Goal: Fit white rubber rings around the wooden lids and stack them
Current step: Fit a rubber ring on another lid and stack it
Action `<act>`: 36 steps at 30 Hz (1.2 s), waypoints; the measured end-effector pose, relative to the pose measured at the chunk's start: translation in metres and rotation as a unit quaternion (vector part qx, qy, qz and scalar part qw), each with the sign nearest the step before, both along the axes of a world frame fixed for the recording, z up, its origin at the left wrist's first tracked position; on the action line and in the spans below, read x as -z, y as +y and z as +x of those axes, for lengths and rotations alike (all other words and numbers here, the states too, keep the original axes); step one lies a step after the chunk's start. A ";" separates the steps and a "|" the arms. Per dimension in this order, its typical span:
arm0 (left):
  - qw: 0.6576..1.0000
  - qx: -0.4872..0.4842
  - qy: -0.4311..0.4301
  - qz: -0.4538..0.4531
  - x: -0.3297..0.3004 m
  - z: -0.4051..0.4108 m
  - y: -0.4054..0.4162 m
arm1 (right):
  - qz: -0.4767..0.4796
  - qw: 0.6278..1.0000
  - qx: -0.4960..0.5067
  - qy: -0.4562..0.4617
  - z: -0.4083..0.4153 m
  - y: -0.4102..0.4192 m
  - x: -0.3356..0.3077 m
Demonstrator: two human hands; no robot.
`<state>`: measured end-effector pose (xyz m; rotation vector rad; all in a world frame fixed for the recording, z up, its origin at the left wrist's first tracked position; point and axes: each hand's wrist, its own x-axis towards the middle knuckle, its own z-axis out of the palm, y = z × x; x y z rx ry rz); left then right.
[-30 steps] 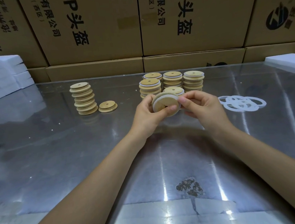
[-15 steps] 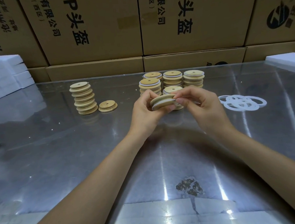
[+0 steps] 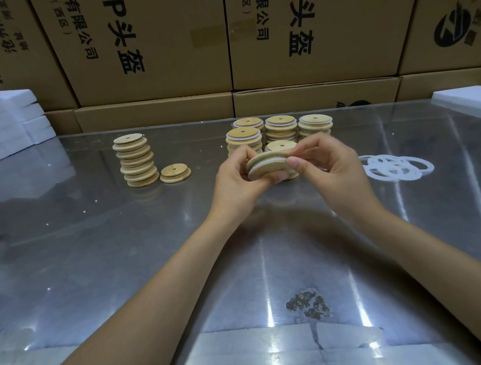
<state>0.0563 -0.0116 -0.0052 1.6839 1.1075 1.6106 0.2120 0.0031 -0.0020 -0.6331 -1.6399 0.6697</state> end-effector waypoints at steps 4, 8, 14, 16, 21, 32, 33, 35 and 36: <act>0.994 0.046 -0.049 -0.089 0.001 0.001 -0.001 | -0.044 0.999 -0.011 -0.007 0.000 0.001 0.002; 0.978 0.085 -0.110 -0.156 0.001 0.002 -0.001 | -0.096 0.995 -0.031 0.001 0.001 0.005 0.006; 0.912 0.181 -0.253 -0.265 -0.004 -0.001 0.000 | -0.103 0.991 0.003 -0.088 0.003 0.010 0.014; 0.907 0.190 -0.264 -0.267 -0.004 -0.001 0.000 | -0.089 0.989 0.025 -0.114 0.003 0.009 0.015; 0.917 0.204 -0.240 -0.244 -0.001 0.002 0.001 | -0.089 0.988 0.058 -0.113 0.001 0.008 0.015; 0.941 0.145 -0.200 -0.231 0.004 0.003 0.008 | -0.088 0.983 0.143 -0.076 -0.001 0.017 0.009; 0.943 0.137 -0.201 -0.227 0.004 0.002 0.009 | -0.090 0.982 0.152 -0.067 0.000 0.022 0.008; 0.957 0.100 -0.178 -0.207 0.006 0.000 0.012 | -0.097 0.977 0.177 -0.073 0.000 0.033 0.004; 0.966 0.073 -0.156 -0.194 0.007 -0.001 0.014 | -0.103 0.974 0.187 -0.078 0.000 0.039 0.003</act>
